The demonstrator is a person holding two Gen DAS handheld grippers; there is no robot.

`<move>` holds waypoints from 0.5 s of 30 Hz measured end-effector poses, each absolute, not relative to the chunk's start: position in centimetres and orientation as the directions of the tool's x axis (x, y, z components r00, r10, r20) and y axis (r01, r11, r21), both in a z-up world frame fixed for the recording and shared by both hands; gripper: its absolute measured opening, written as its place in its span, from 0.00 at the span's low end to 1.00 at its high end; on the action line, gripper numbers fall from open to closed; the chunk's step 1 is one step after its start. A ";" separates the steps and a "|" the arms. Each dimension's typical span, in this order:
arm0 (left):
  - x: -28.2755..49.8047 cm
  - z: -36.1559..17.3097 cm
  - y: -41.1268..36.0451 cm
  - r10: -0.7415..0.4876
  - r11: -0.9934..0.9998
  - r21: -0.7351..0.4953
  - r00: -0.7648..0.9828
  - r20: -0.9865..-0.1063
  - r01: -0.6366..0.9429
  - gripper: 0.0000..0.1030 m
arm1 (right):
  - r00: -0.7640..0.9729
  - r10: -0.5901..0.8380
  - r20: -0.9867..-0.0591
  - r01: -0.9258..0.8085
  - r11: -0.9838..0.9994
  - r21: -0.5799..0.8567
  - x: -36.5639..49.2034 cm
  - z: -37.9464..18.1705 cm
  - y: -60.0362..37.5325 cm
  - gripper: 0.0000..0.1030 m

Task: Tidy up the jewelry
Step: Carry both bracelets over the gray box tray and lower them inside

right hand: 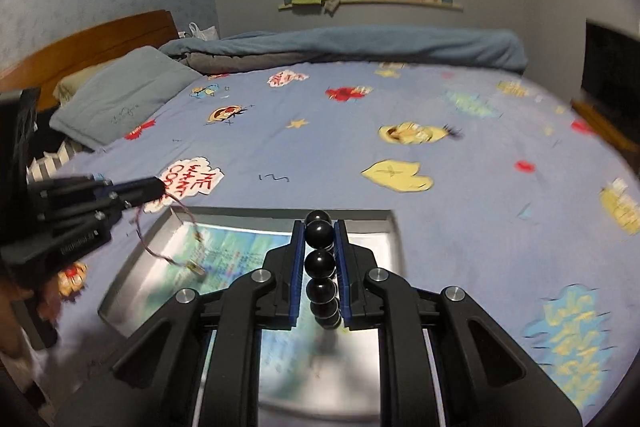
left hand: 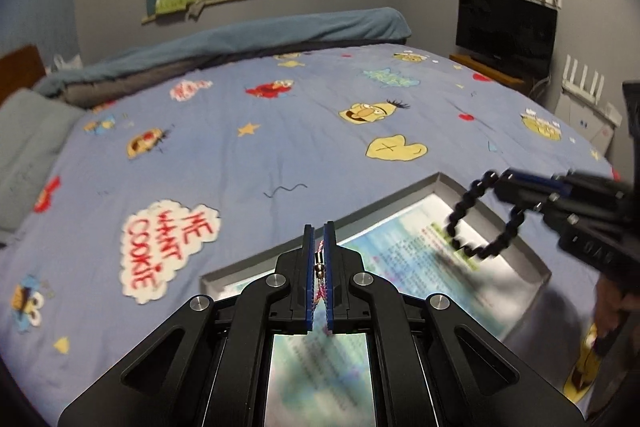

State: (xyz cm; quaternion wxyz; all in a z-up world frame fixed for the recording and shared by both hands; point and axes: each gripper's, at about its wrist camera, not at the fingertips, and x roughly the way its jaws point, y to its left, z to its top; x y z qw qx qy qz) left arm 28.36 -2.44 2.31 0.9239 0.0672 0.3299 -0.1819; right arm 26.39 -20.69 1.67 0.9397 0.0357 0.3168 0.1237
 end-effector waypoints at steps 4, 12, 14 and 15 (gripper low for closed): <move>30.2 0.3 -2.3 -0.264 0.936 -0.003 0.696 -0.668 0.353 0.05 | 0.748 0.241 -0.618 -0.203 0.970 0.133 28.4 -0.2 -20.2 0.14; 32.3 -3.3 -0.8 -0.136 0.958 0.071 0.662 -0.737 0.277 0.05 | 0.714 0.134 -0.687 -0.132 0.990 0.056 30.5 -2.6 -20.6 0.14; 32.7 -3.7 -0.3 -0.113 0.965 0.073 0.655 -0.747 0.250 0.05 | 0.702 0.119 -0.702 -0.118 0.992 0.050 30.8 -3.1 -20.8 0.14; 32.8 -3.9 0.0 -0.103 0.969 0.072 0.650 -0.753 0.237 0.05 | 0.698 0.118 -0.706 -0.113 0.992 0.055 30.9 -3.2 -20.9 0.14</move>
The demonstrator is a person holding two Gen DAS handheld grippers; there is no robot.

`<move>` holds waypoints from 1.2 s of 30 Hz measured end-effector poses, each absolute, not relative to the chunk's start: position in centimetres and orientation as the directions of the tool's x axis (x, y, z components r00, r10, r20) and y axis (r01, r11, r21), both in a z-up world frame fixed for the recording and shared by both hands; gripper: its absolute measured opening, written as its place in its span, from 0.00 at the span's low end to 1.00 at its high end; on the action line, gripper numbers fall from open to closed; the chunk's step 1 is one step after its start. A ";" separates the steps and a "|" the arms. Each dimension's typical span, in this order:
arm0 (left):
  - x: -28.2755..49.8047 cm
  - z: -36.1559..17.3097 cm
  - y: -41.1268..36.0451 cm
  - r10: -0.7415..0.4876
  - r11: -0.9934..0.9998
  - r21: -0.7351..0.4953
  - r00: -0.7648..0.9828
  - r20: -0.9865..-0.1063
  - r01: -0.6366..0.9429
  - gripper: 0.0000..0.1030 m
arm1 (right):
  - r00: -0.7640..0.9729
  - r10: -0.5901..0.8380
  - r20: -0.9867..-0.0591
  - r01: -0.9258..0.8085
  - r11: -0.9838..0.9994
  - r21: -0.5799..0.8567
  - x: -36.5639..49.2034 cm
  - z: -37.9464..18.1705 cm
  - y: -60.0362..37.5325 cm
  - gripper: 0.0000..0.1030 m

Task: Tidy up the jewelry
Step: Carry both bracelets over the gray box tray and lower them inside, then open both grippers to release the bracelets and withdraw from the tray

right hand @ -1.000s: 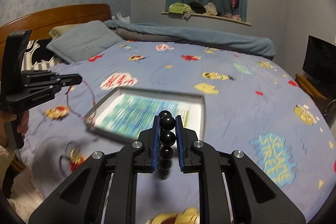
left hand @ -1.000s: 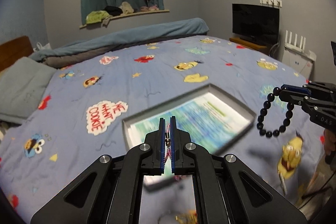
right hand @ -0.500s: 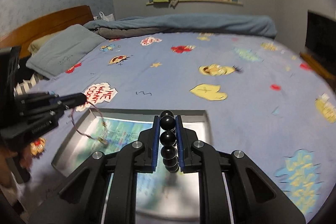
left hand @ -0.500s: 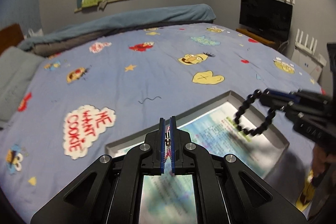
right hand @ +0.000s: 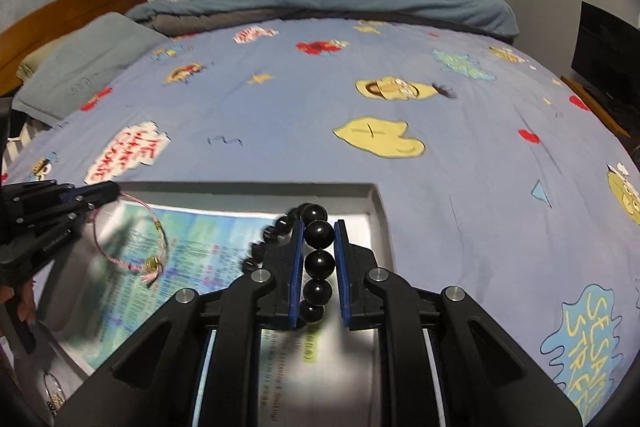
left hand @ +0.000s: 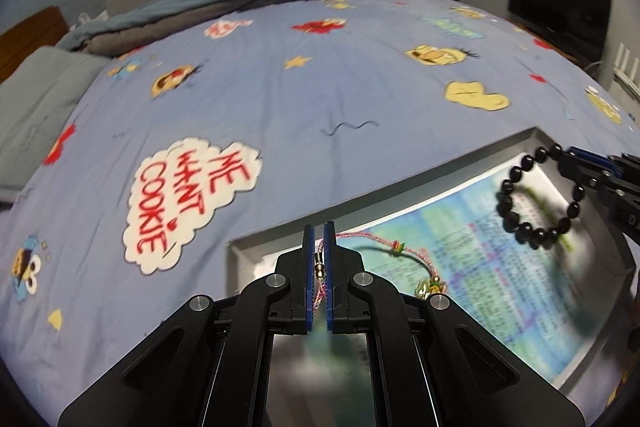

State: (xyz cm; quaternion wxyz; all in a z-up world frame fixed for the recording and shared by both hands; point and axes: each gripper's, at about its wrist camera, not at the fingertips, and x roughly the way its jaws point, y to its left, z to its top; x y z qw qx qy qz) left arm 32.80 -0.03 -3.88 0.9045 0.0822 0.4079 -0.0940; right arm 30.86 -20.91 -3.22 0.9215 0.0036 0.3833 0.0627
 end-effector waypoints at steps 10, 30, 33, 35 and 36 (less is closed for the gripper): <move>31.6 -2.7 1.2 -0.084 0.981 0.061 0.680 -0.729 0.186 0.52 | 0.724 0.130 -0.677 -0.098 0.992 0.085 29.3 -1.7 -22.0 0.47; 20.5 3.6 3.3 -0.111 0.988 0.021 0.796 -0.595 0.154 0.92 | 0.839 0.062 -0.540 -0.060 0.998 0.023 17.2 4.2 -23.5 0.95; 18.0 4.4 4.0 -0.129 0.987 0.005 0.811 -0.570 0.161 0.93 | 0.850 0.063 -0.524 -0.056 0.998 0.029 14.9 4.8 -23.8 0.95; 16.5 4.6 4.6 -0.132 0.987 -0.001 0.815 -0.564 0.159 0.93 | 0.852 0.061 -0.519 -0.052 0.998 0.032 13.4 5.0 -24.1 0.95; 15.6 4.7 4.9 -0.132 0.988 -0.004 0.815 -0.564 0.157 0.93 | 0.854 0.060 -0.517 -0.050 0.998 0.033 12.5 5.0 -24.2 0.95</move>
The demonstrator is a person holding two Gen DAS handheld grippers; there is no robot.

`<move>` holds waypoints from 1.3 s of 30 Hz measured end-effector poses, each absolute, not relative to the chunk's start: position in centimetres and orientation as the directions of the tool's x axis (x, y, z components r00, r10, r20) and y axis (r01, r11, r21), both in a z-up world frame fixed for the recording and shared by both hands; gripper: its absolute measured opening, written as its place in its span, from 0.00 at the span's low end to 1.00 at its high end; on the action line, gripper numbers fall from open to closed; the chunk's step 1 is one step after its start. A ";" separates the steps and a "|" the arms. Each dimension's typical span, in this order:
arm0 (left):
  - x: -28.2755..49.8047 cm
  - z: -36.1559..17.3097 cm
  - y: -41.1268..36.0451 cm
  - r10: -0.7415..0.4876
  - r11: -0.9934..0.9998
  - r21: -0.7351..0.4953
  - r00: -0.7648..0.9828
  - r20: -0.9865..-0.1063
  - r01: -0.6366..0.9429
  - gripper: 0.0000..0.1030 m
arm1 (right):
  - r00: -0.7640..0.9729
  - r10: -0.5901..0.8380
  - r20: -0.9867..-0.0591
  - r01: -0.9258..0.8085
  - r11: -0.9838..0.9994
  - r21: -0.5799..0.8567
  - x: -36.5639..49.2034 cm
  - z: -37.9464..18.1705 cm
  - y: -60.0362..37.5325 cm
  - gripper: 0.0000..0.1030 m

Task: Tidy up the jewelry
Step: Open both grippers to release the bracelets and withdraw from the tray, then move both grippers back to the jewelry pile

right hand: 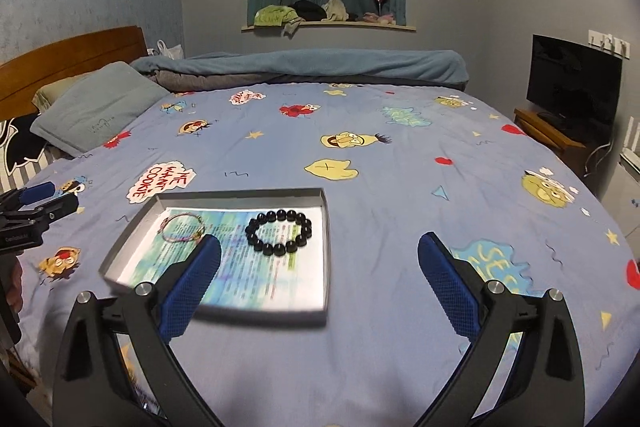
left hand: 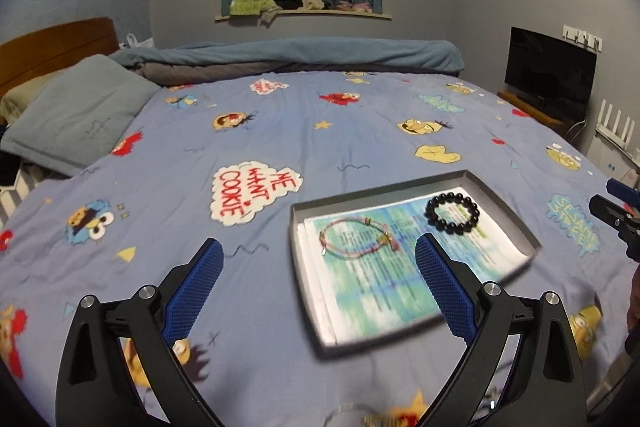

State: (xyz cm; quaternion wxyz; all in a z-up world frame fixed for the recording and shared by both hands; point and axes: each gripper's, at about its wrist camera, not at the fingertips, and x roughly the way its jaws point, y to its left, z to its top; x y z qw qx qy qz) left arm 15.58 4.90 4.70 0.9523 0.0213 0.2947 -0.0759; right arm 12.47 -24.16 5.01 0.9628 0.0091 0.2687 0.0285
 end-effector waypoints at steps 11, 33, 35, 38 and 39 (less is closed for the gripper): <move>9.3 3.1 7.1 -0.095 0.991 0.020 0.817 -0.569 0.129 0.93 | 0.854 0.074 -0.515 -0.082 0.997 0.007 6.0 4.1 -23.5 0.95; 4.4 -4.2 3.7 -0.089 0.981 0.078 0.774 -0.626 0.177 0.93 | 0.818 0.060 -0.571 -0.119 0.991 -0.066 0.9 -3.3 -20.2 0.95; 4.7 -4.7 3.4 -0.094 0.981 0.071 0.767 -0.635 0.179 0.93 | 0.814 0.059 -0.578 -0.123 0.990 -0.072 0.8 -3.9 -20.0 0.95; 4.9 -5.3 3.3 -0.110 0.983 0.041 0.757 -0.644 0.178 0.93 | 0.805 0.057 -0.590 -0.123 0.990 -0.072 0.6 -4.9 -19.9 0.95; 5.0 -5.5 3.3 -0.112 0.984 0.035 0.756 -0.645 0.176 0.93 | 0.803 0.060 -0.593 -0.123 0.990 -0.067 0.6 -5.1 -19.9 0.95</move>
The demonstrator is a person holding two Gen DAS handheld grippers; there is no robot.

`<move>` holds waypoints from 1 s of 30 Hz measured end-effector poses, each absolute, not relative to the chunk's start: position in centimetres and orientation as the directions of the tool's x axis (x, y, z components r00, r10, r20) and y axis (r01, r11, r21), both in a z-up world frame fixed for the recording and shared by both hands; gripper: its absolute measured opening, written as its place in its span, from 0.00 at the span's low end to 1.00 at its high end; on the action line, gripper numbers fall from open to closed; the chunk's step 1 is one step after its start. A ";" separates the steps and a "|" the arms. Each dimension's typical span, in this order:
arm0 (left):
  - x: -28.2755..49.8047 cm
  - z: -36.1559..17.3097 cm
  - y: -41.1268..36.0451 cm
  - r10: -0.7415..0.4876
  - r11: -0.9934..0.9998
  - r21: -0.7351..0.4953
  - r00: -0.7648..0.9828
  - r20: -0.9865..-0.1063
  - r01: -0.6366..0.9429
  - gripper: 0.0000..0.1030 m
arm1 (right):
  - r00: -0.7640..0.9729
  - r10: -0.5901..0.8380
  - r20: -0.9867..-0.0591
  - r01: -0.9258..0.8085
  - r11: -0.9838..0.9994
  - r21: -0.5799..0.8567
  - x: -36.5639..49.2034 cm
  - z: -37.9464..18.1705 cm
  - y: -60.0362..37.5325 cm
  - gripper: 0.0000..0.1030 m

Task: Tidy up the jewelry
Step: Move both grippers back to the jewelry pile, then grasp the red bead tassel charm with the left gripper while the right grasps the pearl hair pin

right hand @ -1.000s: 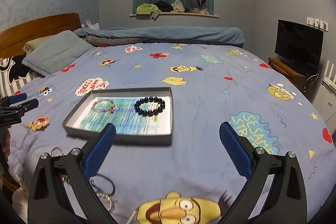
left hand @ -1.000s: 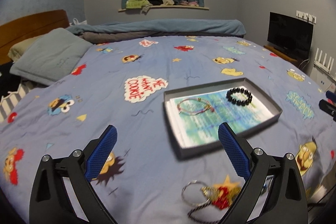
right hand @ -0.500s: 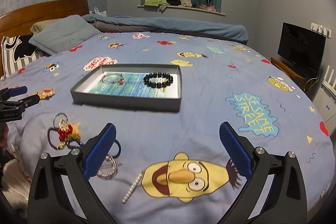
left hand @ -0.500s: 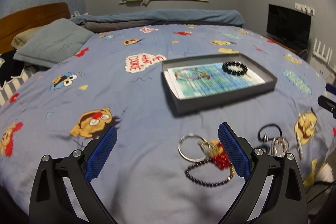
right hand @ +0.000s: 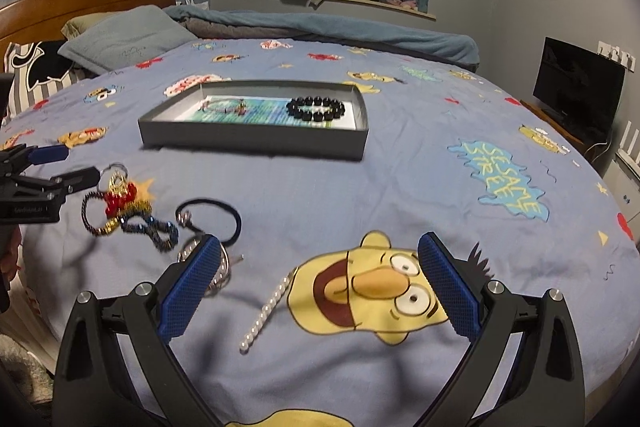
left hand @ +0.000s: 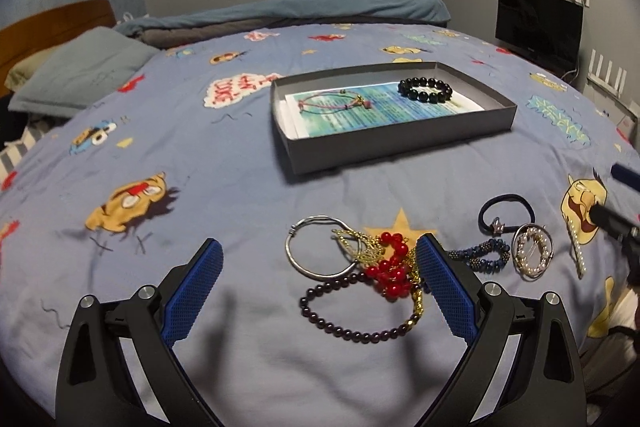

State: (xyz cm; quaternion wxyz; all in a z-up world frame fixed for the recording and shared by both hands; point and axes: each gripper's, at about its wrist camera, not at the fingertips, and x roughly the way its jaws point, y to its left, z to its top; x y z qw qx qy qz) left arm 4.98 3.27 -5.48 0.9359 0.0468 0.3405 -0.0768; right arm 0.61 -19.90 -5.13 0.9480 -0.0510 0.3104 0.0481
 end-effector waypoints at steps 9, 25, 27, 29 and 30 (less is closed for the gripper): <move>5.1 -6.5 2.2 -0.119 0.980 0.044 0.754 -0.646 0.193 0.93 | 0.768 0.080 -0.636 -0.143 0.989 -0.048 0.5 -7.7 -19.4 0.95; 6.9 -7.5 2.4 -0.211 0.967 -0.041 0.700 -0.682 0.251 0.53 | 0.744 0.153 -0.650 -0.193 0.981 0.010 -0.9 -9.5 -18.7 0.65; 6.9 -7.7 2.4 -0.216 0.966 -0.046 0.695 -0.685 0.254 0.51 | 0.743 0.155 -0.652 -0.196 0.981 0.009 -1.0 -9.5 -18.7 0.59; 7.0 -7.8 2.4 -0.222 0.965 -0.052 0.690 -0.688 0.258 0.46 | 0.743 0.159 -0.650 -0.199 0.980 0.012 -1.2 -9.6 -18.7 0.54; 7.1 -7.8 2.4 -0.227 0.964 -0.058 0.687 -0.690 0.260 0.44 | 0.744 0.161 -0.648 -0.200 0.980 0.014 -1.2 -9.6 -18.7 0.50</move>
